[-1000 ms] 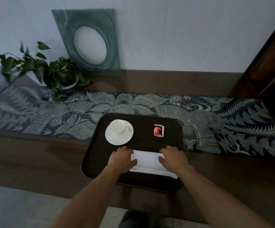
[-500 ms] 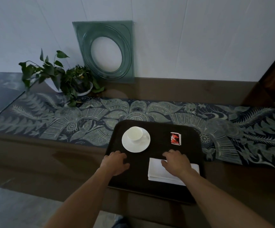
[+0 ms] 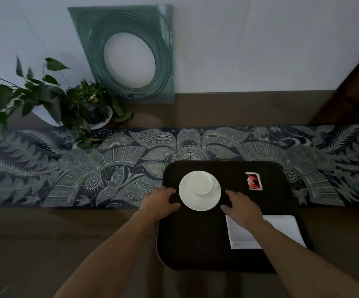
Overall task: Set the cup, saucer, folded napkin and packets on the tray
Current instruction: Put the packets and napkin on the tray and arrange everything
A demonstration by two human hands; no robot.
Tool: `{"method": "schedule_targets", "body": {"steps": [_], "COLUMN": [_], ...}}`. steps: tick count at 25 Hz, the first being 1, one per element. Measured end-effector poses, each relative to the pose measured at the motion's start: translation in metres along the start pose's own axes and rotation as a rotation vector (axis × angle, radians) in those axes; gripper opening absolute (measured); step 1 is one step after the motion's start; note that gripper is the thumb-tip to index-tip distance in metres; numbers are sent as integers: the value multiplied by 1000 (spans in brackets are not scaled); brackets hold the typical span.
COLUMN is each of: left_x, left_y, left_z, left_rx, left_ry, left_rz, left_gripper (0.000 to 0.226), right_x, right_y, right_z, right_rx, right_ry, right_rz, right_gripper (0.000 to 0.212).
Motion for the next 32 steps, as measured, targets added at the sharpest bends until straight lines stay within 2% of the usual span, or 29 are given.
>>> {"method": "schedule_targets", "body": {"steps": [3,8,14,25,32], "left_x": [3,-3,-14,-29,-32], "left_y": [-20,-46,-54,-54,-56], "left_z": [3,11,6,0,-2], "left_rx": [-37,-90,-100,-56,-51], "left_ry": [106,7,-8,158,185], "left_rz": [-40,-70,-43,-50,-51], "left_gripper": [73,91,87,88,88], "right_x": [-2,-9,-13,-12,-7], "right_y": [-10,-24,-32,-39,-49], "right_z": [-3,-6,4,10,9], "right_rx": [-19,14,38,81,95], "right_ry": [-118,-181,-273,-328,-280], "right_rz": [2,-8,1,30,7], "right_gripper": [80,88,88,86,87]}}
Point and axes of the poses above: each hand's wrist, its own y-axis away from the middle knuckle, its own x-axis out of the back of the hand, z = x × y, the point moved 1 cm from there along -y, towards the middle knuckle, and after that the axes turned 8 degrees about x, right-handed, at the moved point
